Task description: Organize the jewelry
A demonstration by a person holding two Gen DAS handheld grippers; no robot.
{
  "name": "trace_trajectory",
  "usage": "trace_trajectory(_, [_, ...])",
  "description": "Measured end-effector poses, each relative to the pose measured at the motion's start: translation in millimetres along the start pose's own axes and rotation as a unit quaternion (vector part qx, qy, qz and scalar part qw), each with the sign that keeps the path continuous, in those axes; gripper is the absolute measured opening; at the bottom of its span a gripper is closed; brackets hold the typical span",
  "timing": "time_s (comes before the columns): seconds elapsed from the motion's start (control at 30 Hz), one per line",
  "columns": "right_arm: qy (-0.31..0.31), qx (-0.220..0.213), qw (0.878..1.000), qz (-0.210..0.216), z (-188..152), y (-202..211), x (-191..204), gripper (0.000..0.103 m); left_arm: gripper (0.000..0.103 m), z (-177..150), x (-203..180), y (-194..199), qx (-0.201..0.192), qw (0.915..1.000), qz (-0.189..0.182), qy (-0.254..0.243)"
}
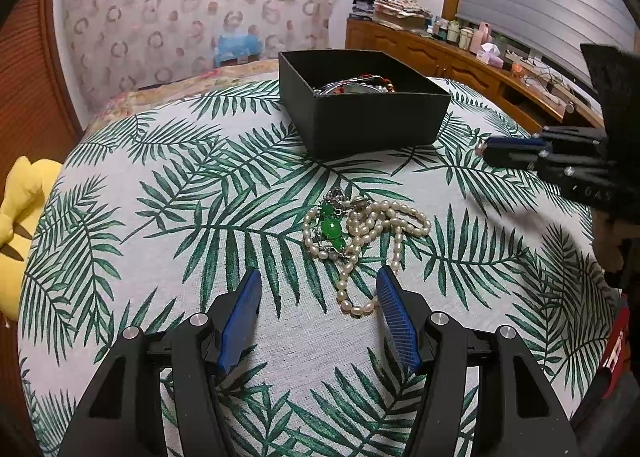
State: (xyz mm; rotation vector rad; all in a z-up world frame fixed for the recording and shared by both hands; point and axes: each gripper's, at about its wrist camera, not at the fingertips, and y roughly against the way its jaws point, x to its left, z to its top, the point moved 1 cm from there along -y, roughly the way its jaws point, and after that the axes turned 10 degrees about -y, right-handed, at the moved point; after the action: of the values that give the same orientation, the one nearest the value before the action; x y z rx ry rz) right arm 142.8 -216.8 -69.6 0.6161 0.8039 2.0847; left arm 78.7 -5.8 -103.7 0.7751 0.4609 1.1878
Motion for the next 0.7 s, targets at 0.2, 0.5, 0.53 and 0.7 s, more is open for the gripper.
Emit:
trace_trajectory(0.2, [0.003, 0.007, 1.0, 0.002, -7, -8, 4, 0.017, 0.057, 1, 0, 0, 0.0, 1.0, 0.0, 0.0])
trace_trajectory(0.5, [-0.013, 0.005, 1.0, -0.003, -11, -4, -9, 0.017, 0.057, 1, 0, 0, 0.0, 1.0, 0.0, -0.001])
trace_trajectory(0.53, [-0.013, 0.005, 1.0, -0.004, -11, -4, -9, 0.017, 0.057, 1, 0, 0, 0.0, 1.0, 0.0, 0.0])
trace_trajectory(0.7, [-0.007, 0.008, 1.0, 0.008, -12, -4, -7, 0.037, 0.057, 1, 0, 0, 0.0, 1.0, 0.0, 0.0])
